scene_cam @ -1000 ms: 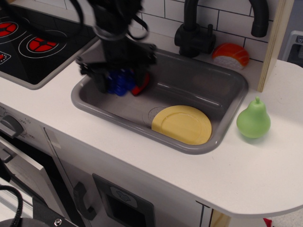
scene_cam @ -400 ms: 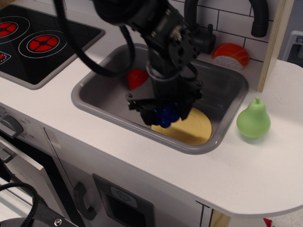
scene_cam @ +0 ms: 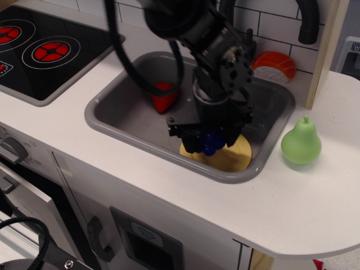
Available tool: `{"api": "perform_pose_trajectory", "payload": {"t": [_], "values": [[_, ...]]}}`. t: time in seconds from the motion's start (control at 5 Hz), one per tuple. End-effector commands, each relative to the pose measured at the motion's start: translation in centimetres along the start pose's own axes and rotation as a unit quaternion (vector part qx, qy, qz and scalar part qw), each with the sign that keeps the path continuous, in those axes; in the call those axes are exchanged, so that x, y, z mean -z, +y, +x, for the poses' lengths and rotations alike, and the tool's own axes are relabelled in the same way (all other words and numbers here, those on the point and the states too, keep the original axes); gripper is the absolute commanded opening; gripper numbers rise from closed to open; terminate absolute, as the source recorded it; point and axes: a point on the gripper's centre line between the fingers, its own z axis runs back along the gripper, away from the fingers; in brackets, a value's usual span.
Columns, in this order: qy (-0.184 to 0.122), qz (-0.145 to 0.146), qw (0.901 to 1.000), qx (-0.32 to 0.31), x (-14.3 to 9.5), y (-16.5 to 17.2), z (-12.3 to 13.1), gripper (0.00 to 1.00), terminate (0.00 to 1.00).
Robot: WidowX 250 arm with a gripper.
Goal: Put blueberries on plate sink
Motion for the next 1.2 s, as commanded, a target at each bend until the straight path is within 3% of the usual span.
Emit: {"api": "perform_pose_trajectory", "payload": {"t": [0.0, 0.4, 0.8, 1.0], "values": [[-0.011, -0.005, 0.9998, -0.018, -0.6, -1.2, 1.0, 1.00, 0.00], [-0.005, -0.022, 0.9992, -0.033, -1.8, -1.5, 1.9, 1.00, 0.00], [-0.034, -0.063, 0.9959, -0.054, -6.3, -1.1, 2.9, 1.00, 0.00], [-0.034, -0.063, 0.9959, -0.054, -6.3, -1.1, 2.9, 1.00, 0.00]]}}
